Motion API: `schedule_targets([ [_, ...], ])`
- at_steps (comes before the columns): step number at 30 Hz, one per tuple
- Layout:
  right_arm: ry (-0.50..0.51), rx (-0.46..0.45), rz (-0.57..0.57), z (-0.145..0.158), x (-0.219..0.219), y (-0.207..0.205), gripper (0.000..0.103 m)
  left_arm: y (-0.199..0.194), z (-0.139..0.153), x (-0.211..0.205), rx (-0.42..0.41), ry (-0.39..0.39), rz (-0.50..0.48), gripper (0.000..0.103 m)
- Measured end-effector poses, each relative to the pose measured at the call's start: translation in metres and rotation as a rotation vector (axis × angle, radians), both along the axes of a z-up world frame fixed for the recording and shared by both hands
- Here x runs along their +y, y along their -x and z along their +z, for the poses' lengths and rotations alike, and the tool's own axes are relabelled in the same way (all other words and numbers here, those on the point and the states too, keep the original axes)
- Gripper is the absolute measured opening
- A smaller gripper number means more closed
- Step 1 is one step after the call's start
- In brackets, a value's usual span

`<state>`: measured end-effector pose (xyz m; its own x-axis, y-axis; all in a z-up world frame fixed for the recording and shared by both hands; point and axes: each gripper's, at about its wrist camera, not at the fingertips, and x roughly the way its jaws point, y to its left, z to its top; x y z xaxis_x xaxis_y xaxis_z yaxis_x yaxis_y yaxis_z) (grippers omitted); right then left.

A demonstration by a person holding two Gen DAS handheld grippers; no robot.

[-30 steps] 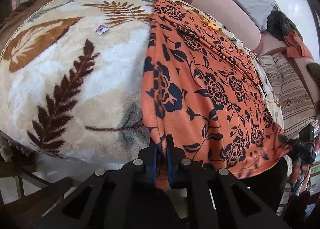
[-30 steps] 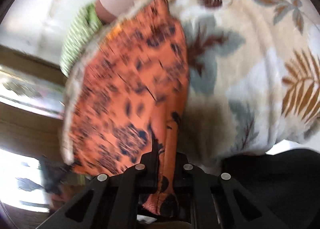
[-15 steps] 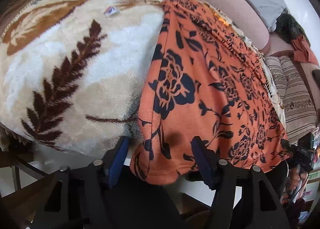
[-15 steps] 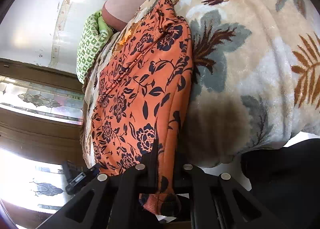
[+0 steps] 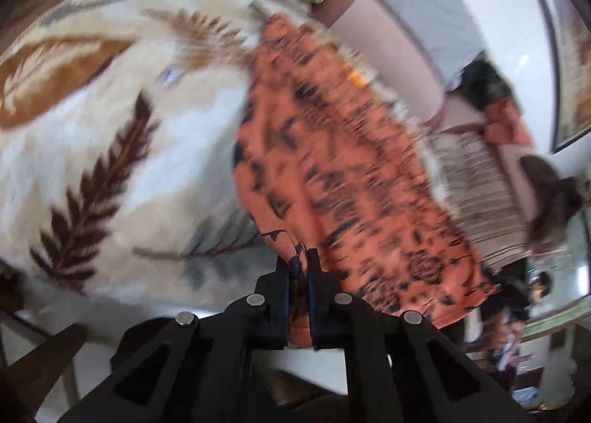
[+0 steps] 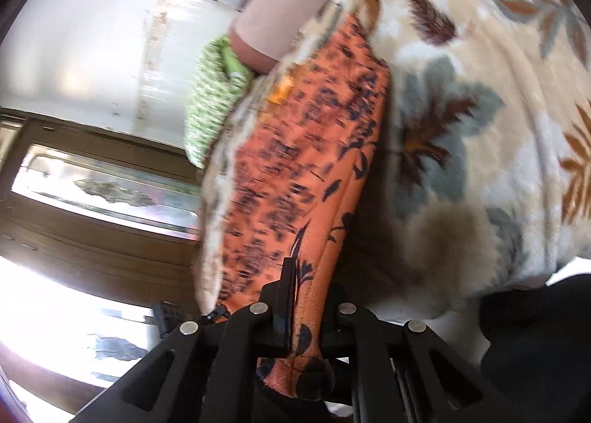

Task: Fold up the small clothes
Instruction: 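Grasp the shirt hem with both grippers and lift it toward the collar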

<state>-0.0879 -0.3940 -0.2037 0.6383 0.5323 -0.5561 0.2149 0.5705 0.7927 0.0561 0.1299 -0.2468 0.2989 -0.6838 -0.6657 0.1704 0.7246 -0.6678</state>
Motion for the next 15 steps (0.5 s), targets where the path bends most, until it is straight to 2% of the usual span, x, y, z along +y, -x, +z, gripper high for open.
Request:
schedule_targets([
  [2,-0.02,-0.053,-0.003,0.015,-0.004,0.0,0.008,-0.007,0.021,0.005,-0.029,0.054,0.015,0.007],
  [7,-0.063,-0.16,-0.023,0.043,-0.015,-0.003,0.008,-0.017,0.061,0.02,-0.103,0.099,0.055,0.007],
  [10,-0.081,-0.197,-0.04,0.046,-0.022,-0.006,0.008,-0.023,0.066,0.026,-0.107,0.118,0.087,0.007],
  [12,-0.092,-0.19,-0.052,0.042,-0.027,-0.007,0.008,-0.032,0.061,0.029,-0.089,0.137,0.098,0.007],
  [15,-0.11,-0.171,-0.061,0.035,-0.036,-0.017,0.008,-0.048,0.057,0.026,-0.078,0.119,0.101,0.007],
])
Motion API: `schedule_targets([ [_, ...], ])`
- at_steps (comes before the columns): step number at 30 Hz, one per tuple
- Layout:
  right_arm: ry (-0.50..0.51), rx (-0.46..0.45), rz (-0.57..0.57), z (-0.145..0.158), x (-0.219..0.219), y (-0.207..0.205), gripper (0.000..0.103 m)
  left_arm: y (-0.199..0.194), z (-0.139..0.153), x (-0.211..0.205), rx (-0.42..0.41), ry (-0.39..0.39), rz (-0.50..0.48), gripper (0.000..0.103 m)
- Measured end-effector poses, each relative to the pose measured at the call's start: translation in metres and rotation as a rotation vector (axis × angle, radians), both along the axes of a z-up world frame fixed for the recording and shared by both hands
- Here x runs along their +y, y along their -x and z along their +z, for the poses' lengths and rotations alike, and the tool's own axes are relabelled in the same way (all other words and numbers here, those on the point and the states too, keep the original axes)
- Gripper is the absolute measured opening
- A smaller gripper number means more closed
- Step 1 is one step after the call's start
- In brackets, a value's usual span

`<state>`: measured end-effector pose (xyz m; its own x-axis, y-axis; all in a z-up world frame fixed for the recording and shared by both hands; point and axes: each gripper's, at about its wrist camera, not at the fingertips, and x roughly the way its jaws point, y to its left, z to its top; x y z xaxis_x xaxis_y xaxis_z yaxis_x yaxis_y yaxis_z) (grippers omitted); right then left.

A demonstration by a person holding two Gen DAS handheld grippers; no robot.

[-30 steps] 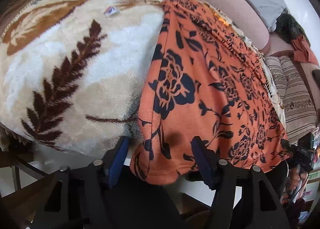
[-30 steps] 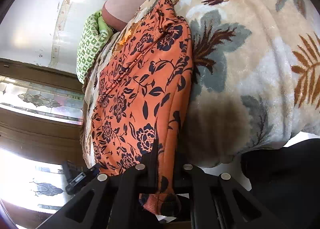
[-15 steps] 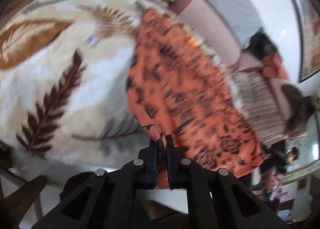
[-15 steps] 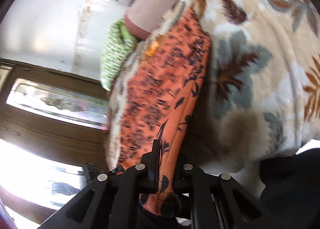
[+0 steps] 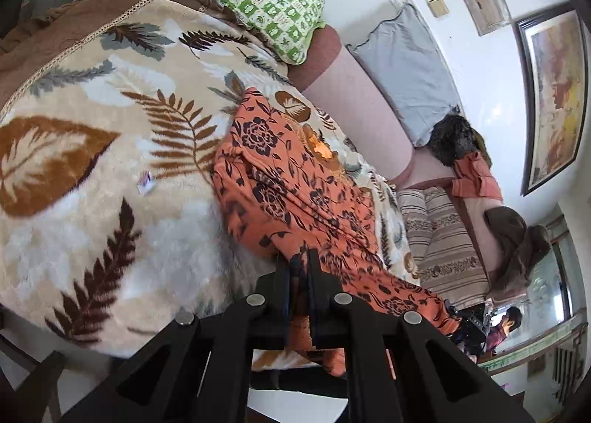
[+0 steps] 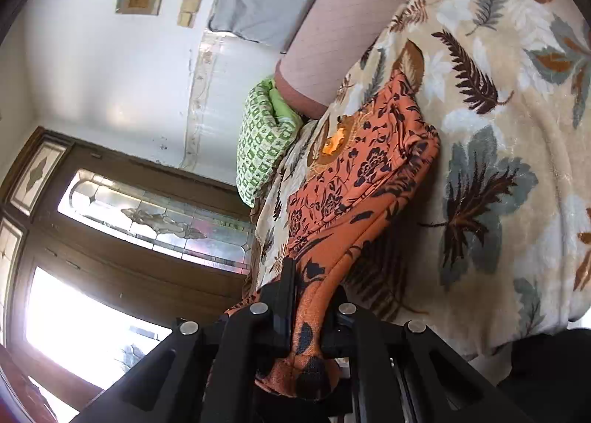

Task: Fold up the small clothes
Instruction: 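Grasp the shirt hem with both grippers and lift it toward the collar, then carry the held hem over the shirt body with both grippers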

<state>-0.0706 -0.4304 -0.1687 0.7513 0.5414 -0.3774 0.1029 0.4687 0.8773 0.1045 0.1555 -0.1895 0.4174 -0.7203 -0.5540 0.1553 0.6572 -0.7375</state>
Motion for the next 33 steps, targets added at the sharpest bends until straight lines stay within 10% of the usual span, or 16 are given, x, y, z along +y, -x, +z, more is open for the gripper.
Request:
schedule_targets([
  [12,-0.044,-0.023,-0.136,-0.017,-0.066,-0.149,0.008,-0.163,0.011,-0.037,0.01,-0.054,0.041,0.007],
  [21,-0.215,0.055,-0.282,-0.106,-0.11,-0.279,0.016,-0.297,-0.058,-0.087,0.109,-0.172,0.131,0.008],
  [23,-0.264,0.107,-0.298,-0.132,-0.118,-0.289,0.028,-0.302,-0.074,-0.088,0.111,-0.147,0.192,0.014],
  [25,-0.345,0.128,-0.349,-0.151,-0.129,-0.289,0.069,-0.298,-0.076,-0.087,0.082,-0.116,0.24,0.016],
  [28,-0.396,0.036,-0.414,-0.143,-0.145,-0.28,0.077,-0.277,-0.059,-0.085,-0.041,-0.106,0.335,0.035],
  [31,-0.211,-0.013,-0.413,-0.102,-0.142,-0.271,0.076,-0.232,-0.026,-0.083,-0.212,-0.124,0.461,0.071],
  [33,-0.082,-0.026,-0.357,-0.072,-0.127,-0.271,0.076,-0.207,-0.011,-0.089,-0.266,-0.184,0.486,0.073],
])
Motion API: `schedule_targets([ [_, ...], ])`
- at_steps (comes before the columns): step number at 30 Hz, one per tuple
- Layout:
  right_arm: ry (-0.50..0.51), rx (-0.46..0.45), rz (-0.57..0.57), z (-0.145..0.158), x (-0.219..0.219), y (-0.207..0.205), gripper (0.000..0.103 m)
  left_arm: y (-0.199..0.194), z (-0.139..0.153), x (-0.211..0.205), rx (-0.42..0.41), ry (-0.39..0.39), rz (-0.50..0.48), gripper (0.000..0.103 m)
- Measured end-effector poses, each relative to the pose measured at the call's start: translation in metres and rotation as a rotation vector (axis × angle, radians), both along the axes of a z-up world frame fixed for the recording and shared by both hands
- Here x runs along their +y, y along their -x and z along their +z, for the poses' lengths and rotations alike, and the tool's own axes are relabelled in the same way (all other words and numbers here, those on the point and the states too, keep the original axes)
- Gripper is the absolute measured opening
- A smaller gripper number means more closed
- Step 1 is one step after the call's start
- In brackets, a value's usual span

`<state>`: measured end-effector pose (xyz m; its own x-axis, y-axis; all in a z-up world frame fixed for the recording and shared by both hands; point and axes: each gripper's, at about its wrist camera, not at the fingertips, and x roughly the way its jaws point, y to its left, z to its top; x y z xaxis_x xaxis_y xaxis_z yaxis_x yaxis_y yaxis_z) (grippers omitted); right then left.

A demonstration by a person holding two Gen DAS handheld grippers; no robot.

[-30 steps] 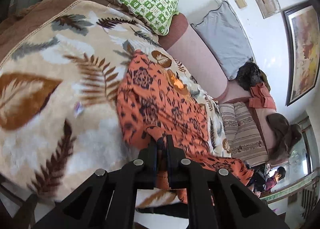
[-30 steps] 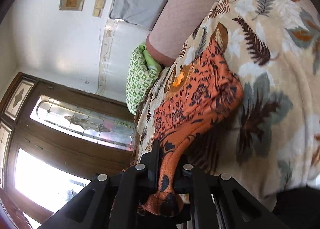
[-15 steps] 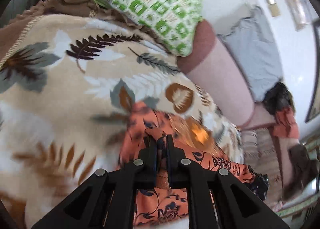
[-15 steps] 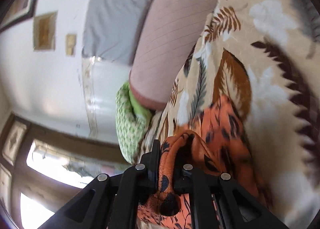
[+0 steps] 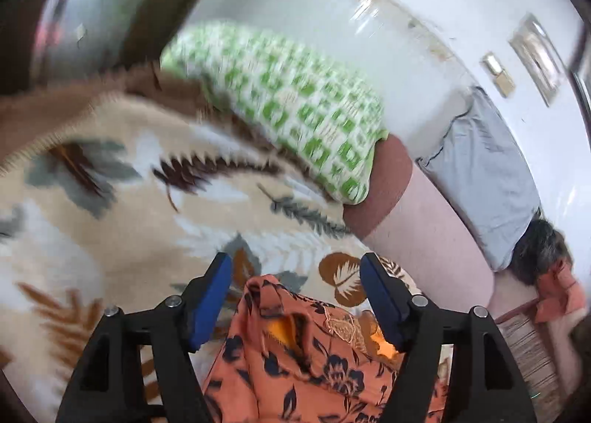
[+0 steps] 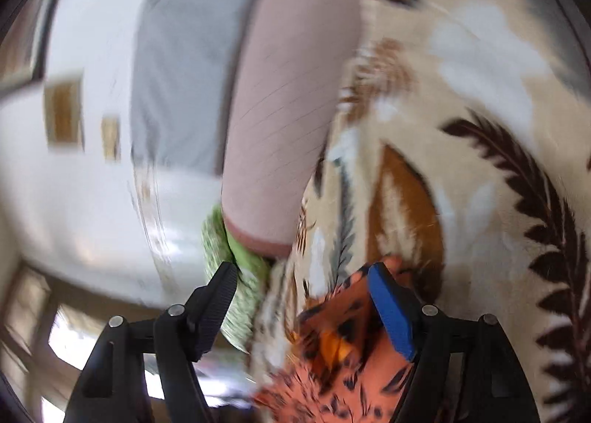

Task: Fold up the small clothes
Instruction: 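Carry the held hem over the shirt body with both grippers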

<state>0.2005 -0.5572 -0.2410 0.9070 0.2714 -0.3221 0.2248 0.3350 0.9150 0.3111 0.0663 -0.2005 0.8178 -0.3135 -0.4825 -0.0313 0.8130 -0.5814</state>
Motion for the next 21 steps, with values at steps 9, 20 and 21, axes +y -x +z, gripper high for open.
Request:
schedule_targets([
  [9,0.47,0.272,0.558,0.012,0.18,-0.045,0.039,0.06,-0.038,-0.074,0.232,-0.175,-0.105,0.073],
  [20,0.692,0.375,0.57,-0.042,0.239,-0.12,0.033,0.046,-0.076,-0.092,0.308,-0.358,-0.19,0.073],
  [21,0.71,0.369,0.549,-0.043,0.235,-0.129,0.033,0.044,-0.076,-0.093,0.309,-0.362,-0.191,0.073],
])
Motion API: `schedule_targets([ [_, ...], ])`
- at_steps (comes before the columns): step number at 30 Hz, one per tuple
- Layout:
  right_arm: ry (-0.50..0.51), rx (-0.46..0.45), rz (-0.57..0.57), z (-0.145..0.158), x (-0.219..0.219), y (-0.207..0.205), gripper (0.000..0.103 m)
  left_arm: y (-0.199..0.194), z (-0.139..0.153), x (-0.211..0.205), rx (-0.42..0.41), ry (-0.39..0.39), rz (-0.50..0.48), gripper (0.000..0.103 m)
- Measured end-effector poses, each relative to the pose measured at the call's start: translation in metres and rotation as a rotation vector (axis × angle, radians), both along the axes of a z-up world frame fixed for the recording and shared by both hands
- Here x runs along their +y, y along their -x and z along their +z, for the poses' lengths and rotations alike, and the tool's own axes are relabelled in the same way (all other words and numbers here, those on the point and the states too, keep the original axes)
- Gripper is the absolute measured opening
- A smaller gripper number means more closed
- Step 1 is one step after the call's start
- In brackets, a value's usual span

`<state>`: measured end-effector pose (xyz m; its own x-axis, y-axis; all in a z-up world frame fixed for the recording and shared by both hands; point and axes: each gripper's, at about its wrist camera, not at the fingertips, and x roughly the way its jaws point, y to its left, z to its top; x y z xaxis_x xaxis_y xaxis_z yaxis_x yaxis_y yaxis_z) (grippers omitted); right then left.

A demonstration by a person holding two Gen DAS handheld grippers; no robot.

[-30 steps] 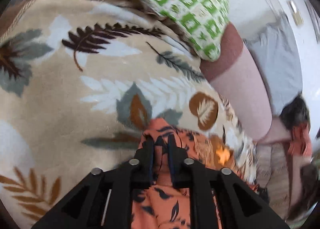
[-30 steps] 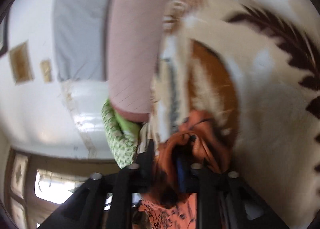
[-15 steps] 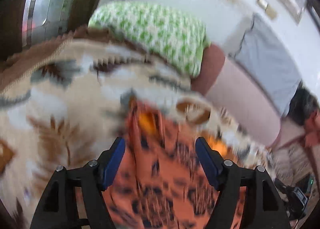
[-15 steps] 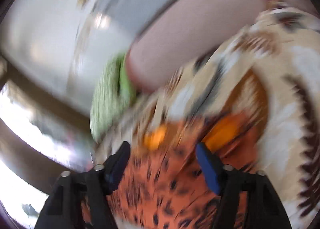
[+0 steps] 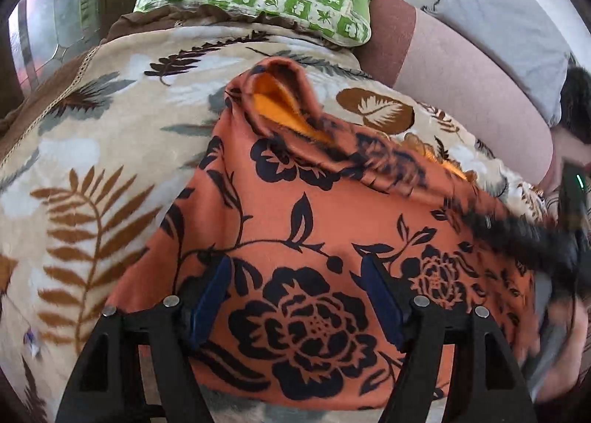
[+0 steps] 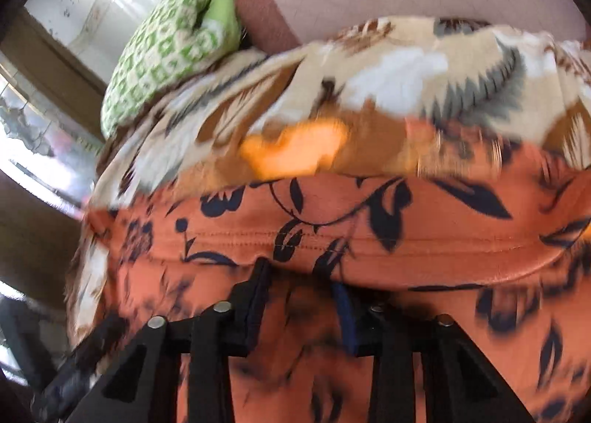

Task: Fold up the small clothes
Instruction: 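Carry the held hem over the shirt body with both grippers, then lower the hem onto the shirt and open both grippers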

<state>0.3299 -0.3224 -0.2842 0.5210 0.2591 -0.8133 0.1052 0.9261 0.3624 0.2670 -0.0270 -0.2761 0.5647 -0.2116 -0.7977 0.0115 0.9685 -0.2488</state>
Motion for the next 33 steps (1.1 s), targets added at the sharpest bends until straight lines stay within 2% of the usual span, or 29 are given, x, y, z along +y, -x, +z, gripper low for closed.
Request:
schedule_targets([
  [2,0.021,-0.028,-0.037,-0.003,-0.003,-0.025,0.033,-0.005,0.001,0.0,-0.003,-0.004,-0.003,0.073],
  [4,-0.009,-0.074,-0.078,-0.001,-0.013,-0.051,0.033,-0.011,0.004,0.003,-0.011,0.012,-0.005,0.073],
  [6,-0.052,-0.104,-0.111,0.006,-0.023,-0.061,0.033,-0.023,0.007,0.008,-0.03,0.023,-0.005,0.073],
  [9,-0.09,-0.21,-0.139,0.032,-0.026,-0.059,0.037,-0.055,0.007,0.013,-0.029,0.044,-0.045,0.073],
  [11,-0.059,-0.247,-0.115,0.05,-0.022,-0.046,0.037,-0.07,0.009,0.02,-0.026,0.061,-0.036,0.073],
  [14,-0.054,-0.244,-0.117,0.064,-0.026,-0.017,0.037,-0.085,0.01,0.025,-0.033,0.161,-0.013,0.073],
  [17,-0.031,-0.232,-0.155,0.068,-0.041,0.021,0.037,-0.097,0.004,0.025,-0.01,0.181,-0.005,0.075],
  [19,-0.052,-0.221,-0.191,0.065,-0.057,0.049,0.037,-0.102,0.0,0.028,0.003,0.184,0.012,0.075],
  [23,-0.059,-0.179,-0.257,0.049,-0.08,0.082,0.037,-0.1,0.002,0.028,0.037,0.11,0.016,0.075],
  [25,-0.066,-0.107,-0.276,0.03,-0.092,0.084,0.037,-0.092,0.01,0.032,0.023,0.08,0.021,0.075],
  [27,-0.11,0.018,-0.31,0.0,-0.105,0.083,0.036,-0.083,0.022,0.043,-0.002,0.056,0.055,0.075],
  [29,-0.143,-0.008,-0.323,-0.001,-0.11,0.091,0.036,-0.073,0.032,0.056,-0.014,0.035,0.088,0.075],
  [31,-0.133,-0.006,-0.318,0.011,-0.107,0.095,0.036,-0.064,0.038,0.062,-0.025,0.0,0.109,0.075],
  [33,-0.136,-0.053,-0.295,0.026,-0.102,0.106,0.036,-0.054,0.043,0.063,-0.047,-0.05,0.111,0.075],
])
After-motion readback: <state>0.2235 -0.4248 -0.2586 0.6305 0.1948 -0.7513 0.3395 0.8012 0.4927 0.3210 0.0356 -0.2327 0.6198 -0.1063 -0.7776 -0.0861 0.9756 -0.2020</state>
